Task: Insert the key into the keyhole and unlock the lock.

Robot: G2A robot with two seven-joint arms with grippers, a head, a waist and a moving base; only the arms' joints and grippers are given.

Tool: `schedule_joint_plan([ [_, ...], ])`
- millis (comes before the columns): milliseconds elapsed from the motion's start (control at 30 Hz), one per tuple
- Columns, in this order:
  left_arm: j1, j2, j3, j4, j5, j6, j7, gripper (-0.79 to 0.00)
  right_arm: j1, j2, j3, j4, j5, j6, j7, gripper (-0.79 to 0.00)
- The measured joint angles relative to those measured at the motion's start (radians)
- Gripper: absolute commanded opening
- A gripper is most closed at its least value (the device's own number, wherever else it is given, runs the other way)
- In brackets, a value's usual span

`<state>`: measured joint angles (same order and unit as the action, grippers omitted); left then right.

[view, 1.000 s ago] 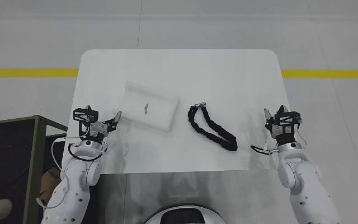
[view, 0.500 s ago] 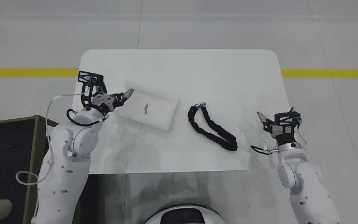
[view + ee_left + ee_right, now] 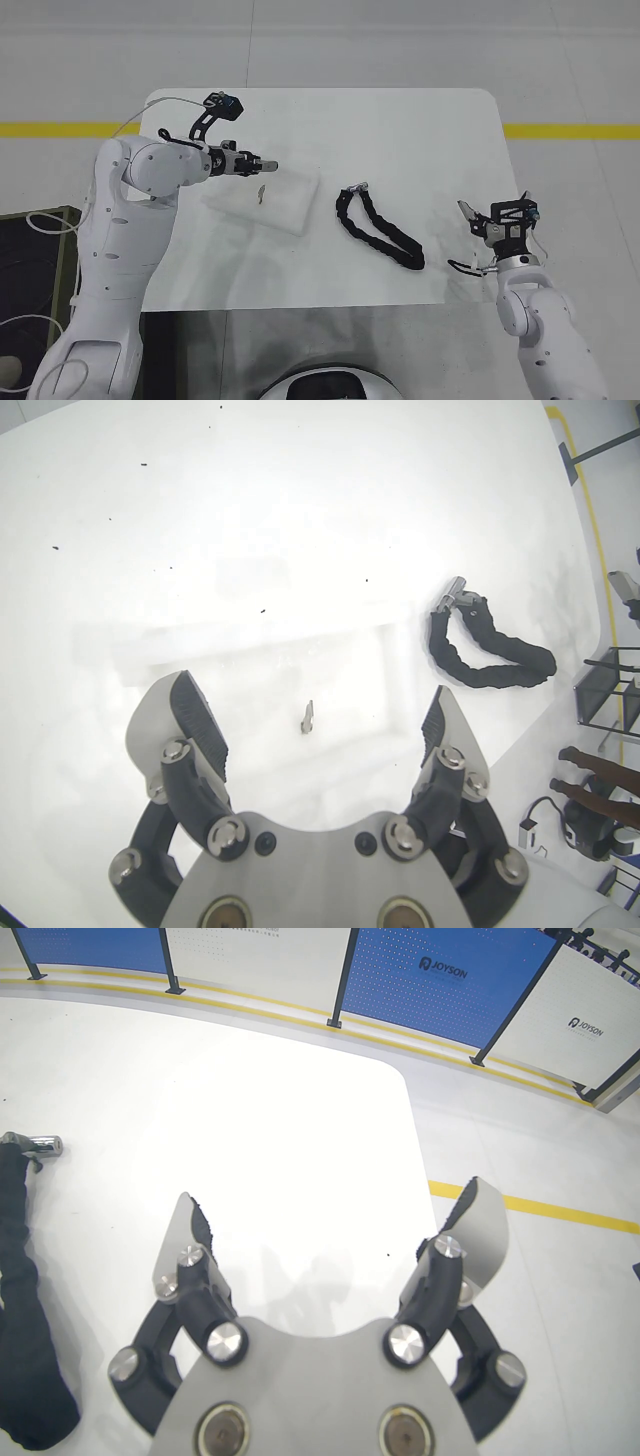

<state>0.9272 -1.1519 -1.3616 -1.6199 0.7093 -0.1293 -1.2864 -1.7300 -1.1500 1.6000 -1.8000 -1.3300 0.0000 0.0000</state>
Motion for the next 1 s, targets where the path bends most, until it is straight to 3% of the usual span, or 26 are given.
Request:
schedule_joint_plan([
  [233, 0.005, 0.003, 0.008, -0.010, 0.009, -0.011, 0.000, 0.000, 0.000, 0.000, 0.000, 0.000, 0.000, 0.000, 0.000, 0.000],
  [333, -0.006, 0.010, 0.047, -0.020, 0.141, -0.083, -0.007, 0.000, 0.000, 0.000, 0.000, 0.000, 0.000, 0.000, 0.000, 0.000],
  [433, -0.073, 0.003, 0.099, 0.034, 0.204, -0.107, -0.110, 0.000, 0.000, 0.000, 0.000, 0.000, 0.000, 0.000, 0.000, 0.000],
  [533, -0.162, -0.009, 0.156, 0.112, 0.085, -0.114, -0.228, 0.000, 0.000, 0.000, 0.000, 0.000, 0.000, 0.000, 0.000, 0.000],
  [667, -0.245, -0.017, 0.219, 0.235, -0.051, -0.119, -0.251, 0.000, 0.000, 0.000, 0.000, 0.000, 0.000, 0.000, 0.000, 0.000],
  [700, -0.267, -0.017, 0.242, 0.273, -0.084, -0.121, -0.250, -0.034, 0.000, 0.000, 0.000, 0.000, 0.000, 0.000, 0.000, 0.000],
  [733, -0.281, -0.016, 0.264, 0.298, -0.092, -0.120, -0.249, -0.151, 0.000, 0.000, 0.000, 0.000, 0.000, 0.000, 0.000, 0.000],
  [867, -0.325, -0.013, 0.361, 0.352, -0.080, -0.115, -0.249, -0.397, 0.000, 0.000, 0.000, 0.000, 0.000, 0.000, 0.000, 0.000],
  [1000, -0.350, -0.007, 0.422, 0.374, -0.084, -0.105, -0.249, -0.505, 0.000, 0.000, 0.000, 0.000, 0.000, 0.000, 0.000, 0.000],
])
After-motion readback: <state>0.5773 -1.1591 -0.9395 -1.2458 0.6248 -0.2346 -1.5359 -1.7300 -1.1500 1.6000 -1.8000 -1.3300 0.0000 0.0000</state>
